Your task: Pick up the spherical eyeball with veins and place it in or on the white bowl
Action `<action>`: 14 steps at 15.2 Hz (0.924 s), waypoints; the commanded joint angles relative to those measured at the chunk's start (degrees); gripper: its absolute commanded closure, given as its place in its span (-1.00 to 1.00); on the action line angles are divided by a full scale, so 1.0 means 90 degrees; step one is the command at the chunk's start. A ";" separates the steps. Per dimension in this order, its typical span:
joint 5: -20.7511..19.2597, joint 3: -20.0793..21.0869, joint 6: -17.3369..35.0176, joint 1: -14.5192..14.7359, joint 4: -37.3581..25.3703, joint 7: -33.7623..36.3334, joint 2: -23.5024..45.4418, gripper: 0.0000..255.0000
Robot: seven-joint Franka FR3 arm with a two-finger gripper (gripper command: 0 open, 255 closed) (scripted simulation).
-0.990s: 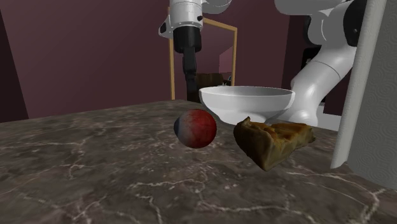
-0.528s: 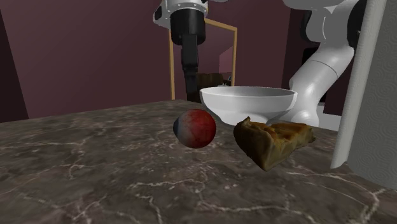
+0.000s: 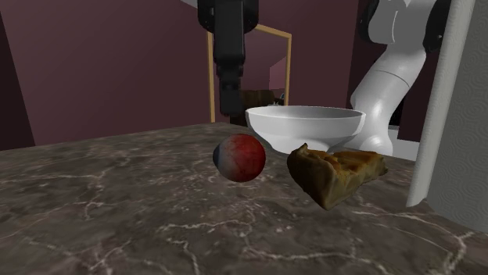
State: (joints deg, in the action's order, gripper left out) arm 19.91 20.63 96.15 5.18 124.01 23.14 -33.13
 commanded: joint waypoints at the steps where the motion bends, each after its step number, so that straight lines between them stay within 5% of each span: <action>1: 0.0053 0.0183 0.0080 0.0034 -0.0108 0.0215 0.0094 -1.00; 14: 0.0170 0.0357 0.0708 0.0085 0.0514 0.0176 0.0082 -1.00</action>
State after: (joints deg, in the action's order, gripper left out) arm 21.43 23.84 102.51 5.95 128.62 24.72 -32.39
